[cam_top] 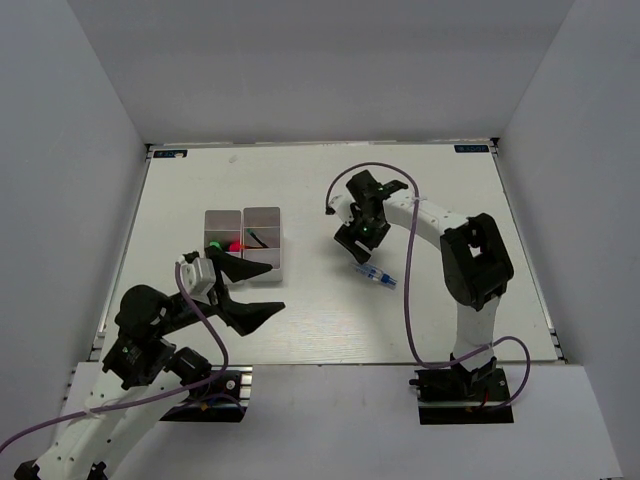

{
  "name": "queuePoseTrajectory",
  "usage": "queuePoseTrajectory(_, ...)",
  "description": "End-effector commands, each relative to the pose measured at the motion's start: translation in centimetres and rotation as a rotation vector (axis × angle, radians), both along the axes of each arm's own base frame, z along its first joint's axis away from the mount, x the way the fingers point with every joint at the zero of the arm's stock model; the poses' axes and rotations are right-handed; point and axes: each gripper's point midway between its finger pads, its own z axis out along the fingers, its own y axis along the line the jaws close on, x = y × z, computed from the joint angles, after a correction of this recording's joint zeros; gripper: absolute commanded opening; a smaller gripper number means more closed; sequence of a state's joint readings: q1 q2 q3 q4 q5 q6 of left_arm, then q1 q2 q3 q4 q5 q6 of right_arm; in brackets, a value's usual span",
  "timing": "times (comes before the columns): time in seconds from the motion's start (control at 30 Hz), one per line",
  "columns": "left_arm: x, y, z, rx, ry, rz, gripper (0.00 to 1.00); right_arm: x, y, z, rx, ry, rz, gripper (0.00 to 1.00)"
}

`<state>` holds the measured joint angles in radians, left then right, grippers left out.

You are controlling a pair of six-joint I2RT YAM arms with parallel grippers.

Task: Sort the stationery into containers
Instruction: Grab a piece of stationery with the right arm, then place the stationery into the container

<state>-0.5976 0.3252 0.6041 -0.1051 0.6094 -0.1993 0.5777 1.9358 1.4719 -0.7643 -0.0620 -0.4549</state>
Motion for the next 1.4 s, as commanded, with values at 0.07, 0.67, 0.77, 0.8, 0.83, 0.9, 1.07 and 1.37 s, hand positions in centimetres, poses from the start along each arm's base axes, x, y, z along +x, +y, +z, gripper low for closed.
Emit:
queuePoseTrajectory(0.07, -0.4, 0.3, 1.0, -0.012, -0.020, 0.003, 0.88, -0.9, 0.5, 0.2, 0.000, 0.030, 0.023, 0.76)
queuePoseTrajectory(0.67, -0.4, 0.3, 1.0, -0.012, -0.020, 0.003, 0.88, -5.1, 0.9, -3.0, -0.002, 0.127, 0.078, 0.56)
queuePoseTrajectory(0.77, -0.2, 0.4, 1.0, -0.013, -0.019, 0.012, 0.88, -5.3, 1.4, -3.0, 0.009, 0.142, 0.088, 0.36)
queuePoseTrajectory(0.8, -0.2, 0.4, 1.0, -0.013, -0.019, 0.012, 0.88, -5.1, 1.6, -2.5, 0.020, 0.135, 0.089, 0.24)
queuePoseTrajectory(0.83, -0.2, 0.4, 1.0, -0.013, -0.019, 0.012, 0.88, -4.6, 2.3, -1.3, 0.040, 0.114, 0.104, 0.18)
queuePoseTrajectory(0.9, -0.2, 0.4, 1.0, -0.010, -0.028, 0.014, 0.88, -4.8, 3.4, 0.7, 0.102, 0.106, 0.137, 0.11)
queuePoseTrajectory(1.07, -0.7, 0.4, 1.3, -0.017, -0.047, -0.008, 0.88, -3.7, 8.3, 11.9, 0.390, -0.063, 0.288, 0.04)
queuePoseTrajectory(1.37, -1.9, 0.4, 1.6, -0.033, -0.092, -0.053, 0.88, -6.0, 17.5, 21.2, 0.839, -0.133, 0.634, 0.00)
